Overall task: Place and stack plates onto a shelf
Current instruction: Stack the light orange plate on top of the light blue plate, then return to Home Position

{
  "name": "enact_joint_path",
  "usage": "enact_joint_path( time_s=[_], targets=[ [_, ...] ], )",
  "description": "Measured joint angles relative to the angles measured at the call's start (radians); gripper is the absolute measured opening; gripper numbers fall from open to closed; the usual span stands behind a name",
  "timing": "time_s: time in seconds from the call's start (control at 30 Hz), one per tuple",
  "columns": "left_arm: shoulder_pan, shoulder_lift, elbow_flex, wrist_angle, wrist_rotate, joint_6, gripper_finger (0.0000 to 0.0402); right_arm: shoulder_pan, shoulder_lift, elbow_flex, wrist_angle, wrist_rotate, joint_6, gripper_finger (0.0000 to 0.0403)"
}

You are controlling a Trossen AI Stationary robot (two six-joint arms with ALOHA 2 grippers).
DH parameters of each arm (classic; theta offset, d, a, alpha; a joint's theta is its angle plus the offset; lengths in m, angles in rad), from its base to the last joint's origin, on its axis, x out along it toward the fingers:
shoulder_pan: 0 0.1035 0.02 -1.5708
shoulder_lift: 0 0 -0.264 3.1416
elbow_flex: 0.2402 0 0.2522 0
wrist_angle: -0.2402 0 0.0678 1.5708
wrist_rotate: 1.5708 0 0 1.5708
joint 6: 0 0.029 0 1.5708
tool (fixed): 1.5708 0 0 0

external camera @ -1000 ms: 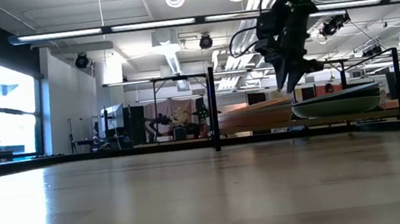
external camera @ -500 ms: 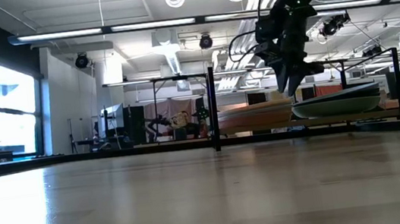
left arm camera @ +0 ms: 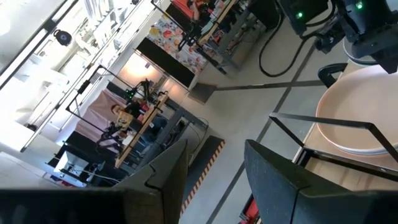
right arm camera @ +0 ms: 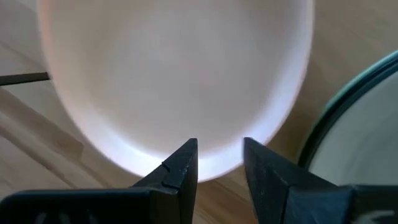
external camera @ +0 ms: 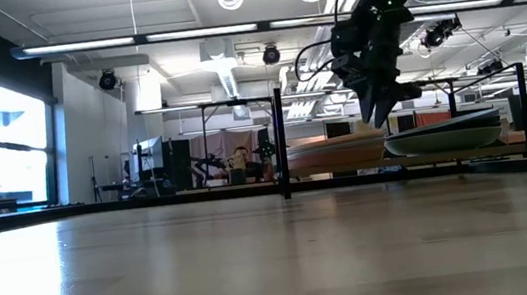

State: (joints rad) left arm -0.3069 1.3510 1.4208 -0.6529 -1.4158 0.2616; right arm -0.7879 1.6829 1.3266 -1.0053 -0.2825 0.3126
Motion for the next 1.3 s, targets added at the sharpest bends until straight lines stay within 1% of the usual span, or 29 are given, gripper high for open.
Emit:
enact_joint_path(
  time_s=[0.37,0.5,0.63,0.73,0.83,0.93,1.03,1.1,1.17,1.3],
  targets=[
    [0.0,0.0,0.0,-0.001,0.0,-0.001,0.0147,-0.001,0.02,0.0,-0.007,0.044,-0.001,0.011],
    [0.0,0.0,0.0,-0.001,0.0,-0.001,0.0147,-0.001,0.009,0.0,0.002,0.043,-0.007,0.011],
    [0.0,0.0,0.0,-0.001,0.0,-0.015,0.0147,0.003,-0.02,0.0,0.006,0.013,-0.009,0.011],
    [0.0,-0.017,-0.001,-0.016,0.004,-0.099,0.0147,0.012,-0.059,0.0,0.006,-0.027,-0.05,0.011],
    [0.0,-0.056,-0.001,-0.075,0.058,-0.208,0.0147,0.038,-0.108,0.0,0.014,-0.037,-0.112,0.011],
    [0.007,-0.096,-0.001,-0.167,0.166,-0.342,0.0147,0.068,-0.158,0.0,0.044,-0.039,-0.159,0.011],
    [0.03,-0.136,-0.001,-0.282,0.307,-0.501,0.0147,0.103,-0.201,0.0,0.119,-0.039,-0.192,0.011],
    [0.048,-0.155,0.0,-0.356,0.369,-0.6,0.0147,0.128,-0.227,0.0,0.166,-0.04,-0.224,0.011],
    [0.06,-0.17,-0.001,-0.435,0.397,-0.68,0.0147,0.153,-0.246,0.0,0.194,-0.051,-0.247,0.011],
    [0.075,-0.187,-0.003,-0.533,0.405,-0.777,0.0147,0.198,-0.261,0.0,0.222,-0.077,-0.269,0.011]
  ],
)
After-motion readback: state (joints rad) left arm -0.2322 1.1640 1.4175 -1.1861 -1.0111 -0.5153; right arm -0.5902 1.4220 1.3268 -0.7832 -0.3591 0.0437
